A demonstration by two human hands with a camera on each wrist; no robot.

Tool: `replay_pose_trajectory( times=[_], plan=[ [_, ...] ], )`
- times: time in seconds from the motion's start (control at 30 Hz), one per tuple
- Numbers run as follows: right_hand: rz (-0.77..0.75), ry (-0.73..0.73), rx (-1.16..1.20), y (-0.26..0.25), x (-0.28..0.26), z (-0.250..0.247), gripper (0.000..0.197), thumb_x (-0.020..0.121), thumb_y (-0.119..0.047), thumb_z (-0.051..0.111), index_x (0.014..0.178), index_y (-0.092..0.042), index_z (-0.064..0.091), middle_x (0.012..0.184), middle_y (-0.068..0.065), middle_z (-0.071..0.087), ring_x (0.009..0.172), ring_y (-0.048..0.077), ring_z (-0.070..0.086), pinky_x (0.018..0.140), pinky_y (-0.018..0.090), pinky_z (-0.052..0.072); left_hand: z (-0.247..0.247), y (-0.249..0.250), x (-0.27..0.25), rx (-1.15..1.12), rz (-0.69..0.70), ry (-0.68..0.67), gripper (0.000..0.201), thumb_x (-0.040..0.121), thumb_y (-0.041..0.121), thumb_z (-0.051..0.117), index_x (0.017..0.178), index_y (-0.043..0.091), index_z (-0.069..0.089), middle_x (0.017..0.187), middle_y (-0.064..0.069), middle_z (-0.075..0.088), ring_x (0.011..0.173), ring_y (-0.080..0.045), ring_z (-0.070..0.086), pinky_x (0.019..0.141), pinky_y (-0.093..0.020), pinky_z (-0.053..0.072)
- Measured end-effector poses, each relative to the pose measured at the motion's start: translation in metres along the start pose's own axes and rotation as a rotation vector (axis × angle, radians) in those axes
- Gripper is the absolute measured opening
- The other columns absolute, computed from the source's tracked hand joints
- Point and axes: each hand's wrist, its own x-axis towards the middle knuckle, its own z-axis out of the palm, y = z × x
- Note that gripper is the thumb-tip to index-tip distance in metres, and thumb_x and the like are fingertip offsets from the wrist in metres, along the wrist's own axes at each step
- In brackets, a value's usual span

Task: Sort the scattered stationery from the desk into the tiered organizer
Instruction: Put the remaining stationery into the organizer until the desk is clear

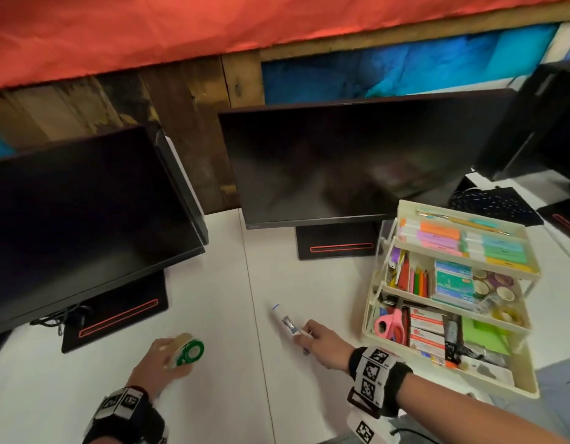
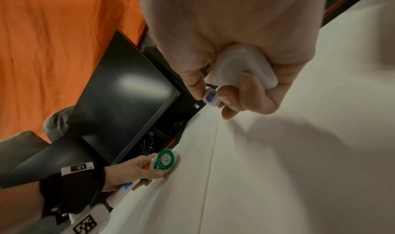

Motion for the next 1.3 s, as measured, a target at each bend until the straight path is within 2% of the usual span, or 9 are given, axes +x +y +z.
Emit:
replay_pose_trajectory(
  times=[0.17, 0.27, 0.37, 0.5, 0.77, 0.9, 1.0, 1.1, 1.3],
  plan=[
    [0.0, 0.041, 0.035, 0.002, -0.009, -0.005, 0.021, 0.091, -0.04, 0.05, 0.079, -0.025, 0.041, 0.07, -0.01, 0.054, 0.053, 0.003, 0.041, 0.049, 0.015, 0.031, 0.004, 0.025, 0.006, 0.139, -0.057, -0.052, 0.048, 0.071, 0.031, 0.081, 0.103, 0.0, 0.064, 0.107, -0.01, 0.038, 0.085, -0.023, 0.054, 0.083, -0.031, 0.047],
    [-0.007, 0.064, 0.033, 0.006, -0.02, -0.013, 0.023, 0.091, -0.04, 0.051, 0.076, -0.026, 0.041, 0.068, -0.011, 0.053, 0.05, 0.0, 0.04, 0.045, 0.011, 0.03, 0.006, 0.054, 0.004, 0.123, -0.074, -0.076, 0.05, 0.071, 0.027, 0.082, 0.1, -0.009, 0.064, 0.086, -0.01, 0.048, 0.066, -0.026, 0.059, 0.062, -0.029, 0.052],
    [-0.032, 0.066, 0.035, 0.01, -0.033, -0.024, 0.021, 0.091, -0.038, 0.052, 0.077, -0.027, 0.041, 0.068, -0.01, 0.054, 0.044, -0.003, 0.043, 0.042, 0.007, 0.03, 0.012, 0.087, -0.003, 0.093, -0.044, -0.104, 0.026, 0.074, 0.024, 0.08, 0.078, 0.001, 0.067, 0.059, -0.002, 0.052, 0.054, -0.016, 0.052, 0.045, -0.021, 0.039],
    [-0.057, 0.069, 0.153, 0.018, -0.059, -0.044, 0.015, 0.092, -0.03, 0.052, 0.084, -0.02, 0.044, 0.067, -0.006, 0.057, 0.035, -0.003, 0.04, 0.039, 0.009, 0.029, 0.025, 0.137, -0.01, -0.023, 0.037, -0.098, 0.036, 0.073, 0.035, 0.079, 0.089, 0.01, 0.058, 0.092, -0.005, 0.054, 0.073, -0.019, 0.054, 0.053, -0.024, 0.04],
    [-0.041, 0.133, 0.166, 0.069, -0.117, -0.112, 0.013, 0.098, -0.028, 0.045, 0.094, -0.017, 0.05, 0.062, -0.003, 0.056, 0.035, 0.0, 0.04, 0.037, 0.012, 0.029, 0.094, 0.27, -0.049, -0.126, 0.42, -0.379, 0.022, 0.071, 0.037, 0.079, 0.079, 0.019, 0.07, 0.098, 0.001, 0.053, 0.075, -0.008, 0.054, 0.062, -0.018, 0.04],
    [0.041, 0.228, -0.014, 0.111, -0.134, -0.153, 0.026, 0.097, -0.036, 0.045, 0.102, -0.015, 0.058, 0.061, -0.007, 0.059, 0.052, 0.004, 0.049, 0.054, 0.019, 0.038, 0.134, 0.303, -0.059, -0.04, 0.501, -0.41, 0.035, 0.069, 0.042, 0.079, 0.088, 0.014, 0.072, 0.101, 0.001, 0.055, 0.09, -0.01, 0.057, 0.076, -0.024, 0.046],
    [0.085, 0.3, -0.178, 0.136, -0.134, -0.176, 0.022, 0.097, -0.035, 0.044, 0.093, -0.017, 0.055, 0.071, -0.005, 0.059, 0.066, 0.011, 0.054, 0.066, 0.024, 0.042, 0.156, 0.32, -0.068, 0.038, 0.539, -0.401, 0.032, 0.074, 0.038, 0.077, 0.09, 0.01, 0.072, 0.101, 0.002, 0.054, 0.091, -0.006, 0.054, 0.075, -0.015, 0.043],
    [0.136, 0.415, -0.262, 0.149, -0.127, -0.189, 0.023, 0.098, -0.036, 0.041, 0.087, -0.017, 0.05, 0.08, 0.001, 0.057, 0.075, 0.019, 0.056, 0.065, 0.027, 0.041, 0.17, 0.33, -0.075, 0.018, 0.536, -0.413, 0.031, 0.077, 0.037, 0.075, 0.091, 0.01, 0.073, 0.102, 0.005, 0.052, 0.092, -0.004, 0.054, 0.072, -0.012, 0.041],
    [0.084, 0.363, -0.795, 0.129, -0.113, -0.177, 0.021, 0.098, -0.018, 0.036, 0.118, -0.015, 0.031, 0.081, 0.0, 0.06, 0.065, 0.023, 0.057, 0.056, 0.031, 0.043, 0.171, 0.329, -0.08, -0.054, 0.482, -0.386, 0.017, 0.079, 0.037, 0.073, 0.081, 0.02, 0.069, 0.105, 0.001, 0.054, 0.093, -0.005, 0.054, 0.069, -0.014, 0.04]
  ],
)
